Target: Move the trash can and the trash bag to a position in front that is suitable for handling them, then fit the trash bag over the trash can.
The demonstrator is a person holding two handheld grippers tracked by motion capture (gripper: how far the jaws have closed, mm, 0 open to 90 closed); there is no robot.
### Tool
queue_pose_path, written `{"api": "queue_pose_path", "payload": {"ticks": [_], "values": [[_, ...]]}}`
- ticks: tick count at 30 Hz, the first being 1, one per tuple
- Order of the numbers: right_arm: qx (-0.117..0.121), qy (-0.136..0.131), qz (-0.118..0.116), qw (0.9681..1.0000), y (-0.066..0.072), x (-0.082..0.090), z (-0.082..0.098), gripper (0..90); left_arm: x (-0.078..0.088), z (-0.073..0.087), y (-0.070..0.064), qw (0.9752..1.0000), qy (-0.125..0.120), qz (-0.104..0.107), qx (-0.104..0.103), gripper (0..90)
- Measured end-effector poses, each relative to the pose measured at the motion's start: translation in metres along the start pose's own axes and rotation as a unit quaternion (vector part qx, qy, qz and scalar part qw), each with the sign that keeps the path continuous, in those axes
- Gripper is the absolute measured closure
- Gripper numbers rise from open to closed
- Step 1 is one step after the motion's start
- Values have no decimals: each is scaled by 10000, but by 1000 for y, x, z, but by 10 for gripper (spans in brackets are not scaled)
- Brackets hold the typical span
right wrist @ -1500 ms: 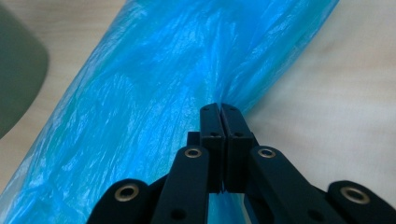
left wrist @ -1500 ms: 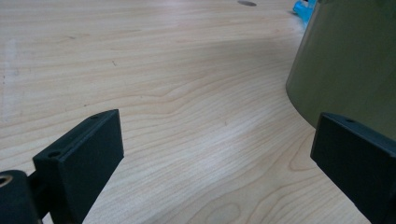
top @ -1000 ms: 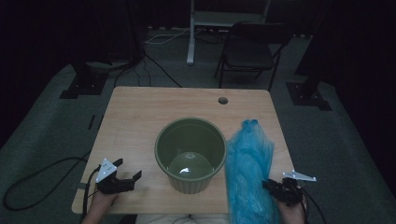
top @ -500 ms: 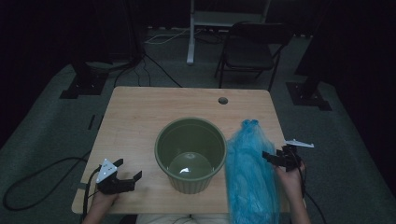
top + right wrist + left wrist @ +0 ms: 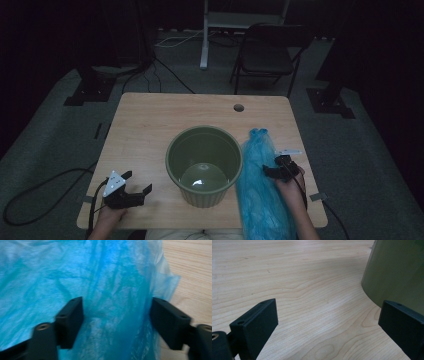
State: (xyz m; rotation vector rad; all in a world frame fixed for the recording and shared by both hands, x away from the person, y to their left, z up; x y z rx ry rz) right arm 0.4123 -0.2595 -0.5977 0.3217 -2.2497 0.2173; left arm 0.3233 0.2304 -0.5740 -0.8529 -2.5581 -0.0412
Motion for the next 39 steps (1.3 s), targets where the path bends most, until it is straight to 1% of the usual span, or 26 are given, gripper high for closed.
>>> {"api": "queue_pose_path", "payload": {"ticks": [2,3,4,6,7,9,10,12,13,14,16,18,21,24,26,27,28,29,31,32,33,34,36,38,39], "values": [[1,-14,2,10000,1,0,0,346,0,0,0,10000,0,7,-8,31],[21,-43,-27,10000,2,0,0,383,0,0,1,10000,6,5,-11,30],[70,-85,-71,9999,3,1,-1,444,0,0,1,10000,0,-2,-11,30],[133,-186,-133,9996,6,2,-1,617,0,-1,0,10000,-16,1,1,30],[176,-261,-209,9993,9,2,-1,720,1,-1,0,10000,-20,-2,-1,31],[223,-335,-269,9988,14,2,-1,860,1,-1,1,10000,-33,7,22,30],[235,-340,-271,9988,16,2,-1,884,1,-1,1,10000,-31,-7,17,30],[214,-299,-306,9989,16,2,-3,897,1,0,2,10000,2,-34,29,30],[105,-274,-382,9988,16,2,-3,900,1,0,3,10000,19,-50,30,30],[-12,-324,-499,9982,15,3,-4,900,1,1,3,10000,46,-32,25,30],[-90,-446,-657,9968,16,10,-8,900,0,0,3,10000,61,-35,3,30],[-147,-592,-734,9954,15,20,-13,900,0,0,3,10000,66,-34,3,31],[-332,-839,-863,9922,10,35,-23,900,-1,0,3,10000,73,-35,18,30],[-515,-1182,-1000,9866,5,56,-36,900,0,0,3,10000,59,-30,17,30],[-607,-1434,-1090,9818,2,71,-45,900,0,0,3,10000,54,-21,11,30],[-619,-1580,-1144,9788,2,82,-51,900,0,0,3,10000,40,-33,15,30],[-623,-1666,-1149,9773,1,88,-55,900,0,0,3,10000,45,-42,7,30],[-622,-1774,-1175,9751,1,96,-60,900,0,0,3,10000,52,-40,-5,30],[-649,-2011,-1217,9698,-1,114,-70,900,-1,0,2,10000,77,-39,-33,30],[-649,-2011,-1217,9698,-1,114,-70,900,-1,0,2,10000,77,-39,-33,30],[-639,-2147,-1253,9665,-3,125,-76,900,-1,0,2,10000,80,-41,-40,30],[-668,-2300,-1319,9619,-4,136,-83,900,-1,0,2,10000,77,-41,-40,30],[-663,-2490,-1335,9570,-5,152,-91,900,-1,0,2,10000,71,-46,-21,30],[-626,-2688,-1402,9509,-4,168,-100,900,-1,0,2,10000,60,-25,-22,30],[-606,-2762,-1417,9487,-3,176,-104,900,-1,0,2,10000,56,-31,-48,31]]}}
Point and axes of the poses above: each handheld gripper's, and its own axes: x roughly backward along the jaws, z roughly out of its underside, y roughly to its left, the point moved 8 cm from there along -x, roughly forward along the jaws, and after that the axes turned 4 degrees about z, right-handed, at the moved point
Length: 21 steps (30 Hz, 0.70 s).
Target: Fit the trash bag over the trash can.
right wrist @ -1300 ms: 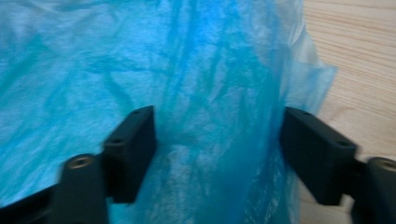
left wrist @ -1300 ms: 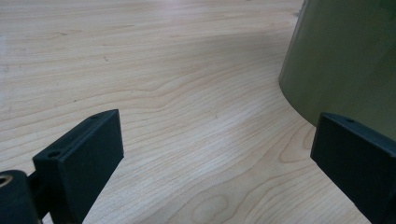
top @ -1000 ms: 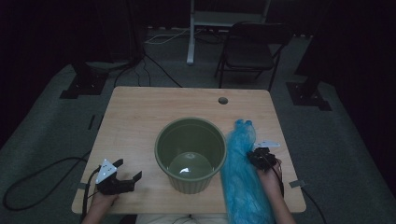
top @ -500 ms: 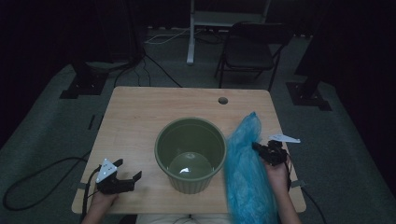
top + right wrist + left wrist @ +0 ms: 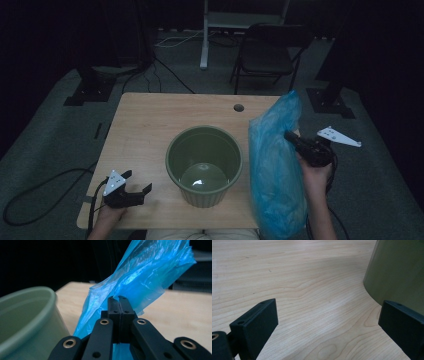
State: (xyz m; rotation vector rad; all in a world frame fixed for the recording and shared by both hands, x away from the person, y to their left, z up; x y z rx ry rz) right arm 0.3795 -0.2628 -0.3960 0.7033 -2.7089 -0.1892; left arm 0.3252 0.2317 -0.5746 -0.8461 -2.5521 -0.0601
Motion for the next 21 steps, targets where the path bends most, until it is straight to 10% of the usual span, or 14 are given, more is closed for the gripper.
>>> {"api": "queue_pose_path", "payload": {"ticks": [14,21], "values": [[422,-1049,-294,9932,44,35,-99,900,-1,1,-1,10000,67,3,-30,30],[323,-1617,-627,9843,57,50,-152,900,-2,0,-1,10000,49,14,-6,30]]}}
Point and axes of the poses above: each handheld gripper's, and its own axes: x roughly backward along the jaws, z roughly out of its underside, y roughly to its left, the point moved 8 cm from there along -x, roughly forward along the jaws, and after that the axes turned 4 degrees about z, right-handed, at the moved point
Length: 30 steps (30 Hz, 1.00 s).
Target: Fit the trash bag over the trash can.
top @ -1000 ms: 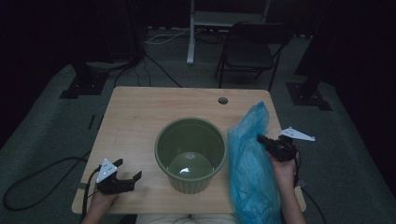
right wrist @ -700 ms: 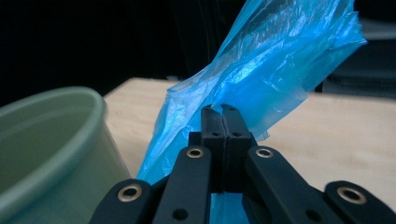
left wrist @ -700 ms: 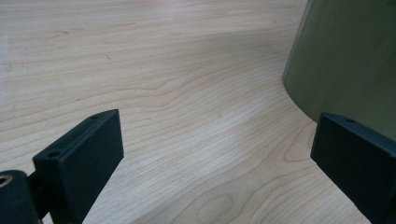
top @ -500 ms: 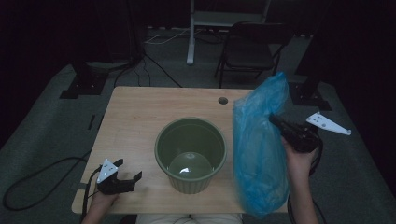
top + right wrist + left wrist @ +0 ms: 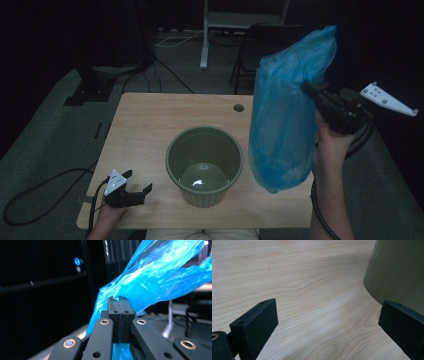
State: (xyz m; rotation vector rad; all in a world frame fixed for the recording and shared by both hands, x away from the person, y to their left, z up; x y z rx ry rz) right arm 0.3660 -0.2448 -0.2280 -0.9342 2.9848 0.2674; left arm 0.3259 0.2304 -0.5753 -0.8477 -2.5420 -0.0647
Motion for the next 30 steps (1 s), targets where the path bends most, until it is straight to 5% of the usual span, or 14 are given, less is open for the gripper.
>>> {"api": "queue_pose_path", "payload": {"ticks": [1,6,14,19,23,30], "values": [[-67,-232,-165,9996,7,-3,-20,900,0,0,0,10000,18,-5,-3,30],[-95,-510,-621,9967,31,-13,-57,900,0,-1,-2,10000,-46,62,-19,30],[-221,-828,-1099,9902,63,-35,-91,900,-1,2,-4,9999,121,16,-69,30],[-93,-974,-1179,9882,86,-54,-107,900,-1,2,-3,9999,133,58,-28,30],[-87,-953,-1272,9873,100,-69,-106,900,-1,2,-4,9999,128,73,-41,30],[-398,-753,-1414,9863,111,-100,-64,900,0,3,-4,9999,141,77,-59,30]]}}
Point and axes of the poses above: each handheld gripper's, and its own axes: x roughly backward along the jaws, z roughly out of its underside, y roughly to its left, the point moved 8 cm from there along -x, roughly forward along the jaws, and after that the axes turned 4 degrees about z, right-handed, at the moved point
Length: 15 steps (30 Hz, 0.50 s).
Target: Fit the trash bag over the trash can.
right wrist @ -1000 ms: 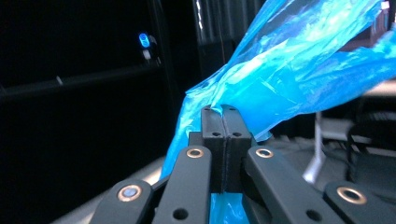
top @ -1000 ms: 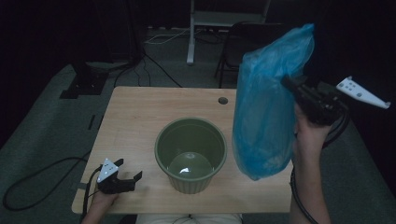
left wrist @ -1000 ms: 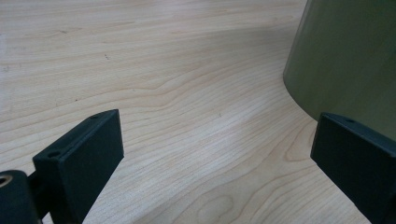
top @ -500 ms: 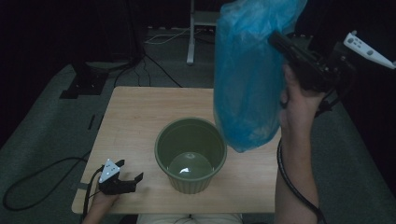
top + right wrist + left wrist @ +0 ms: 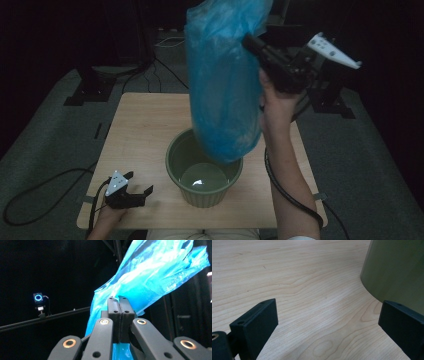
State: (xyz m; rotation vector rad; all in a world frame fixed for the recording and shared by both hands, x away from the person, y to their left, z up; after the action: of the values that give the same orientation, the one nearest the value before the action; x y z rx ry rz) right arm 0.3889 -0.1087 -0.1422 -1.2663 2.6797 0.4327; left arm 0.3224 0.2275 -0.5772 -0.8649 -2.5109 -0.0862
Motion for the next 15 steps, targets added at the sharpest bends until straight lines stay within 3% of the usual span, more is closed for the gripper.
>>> {"api": "queue_pose_path", "payload": {"ticks": [2,7,13,15], "values": [[-138,127,-82,9998,-2,-11,26,900,0,0,0,10000,2,7,-6,30],[-249,488,-159,9984,-3,-17,75,900,1,1,1,10000,20,6,33,30],[-339,1058,-189,9936,-7,-4,133,900,1,1,1,10000,51,19,57,30],[-522,1254,-222,9905,-11,5,151,900,1,0,1,10000,71,11,36,30]]}}
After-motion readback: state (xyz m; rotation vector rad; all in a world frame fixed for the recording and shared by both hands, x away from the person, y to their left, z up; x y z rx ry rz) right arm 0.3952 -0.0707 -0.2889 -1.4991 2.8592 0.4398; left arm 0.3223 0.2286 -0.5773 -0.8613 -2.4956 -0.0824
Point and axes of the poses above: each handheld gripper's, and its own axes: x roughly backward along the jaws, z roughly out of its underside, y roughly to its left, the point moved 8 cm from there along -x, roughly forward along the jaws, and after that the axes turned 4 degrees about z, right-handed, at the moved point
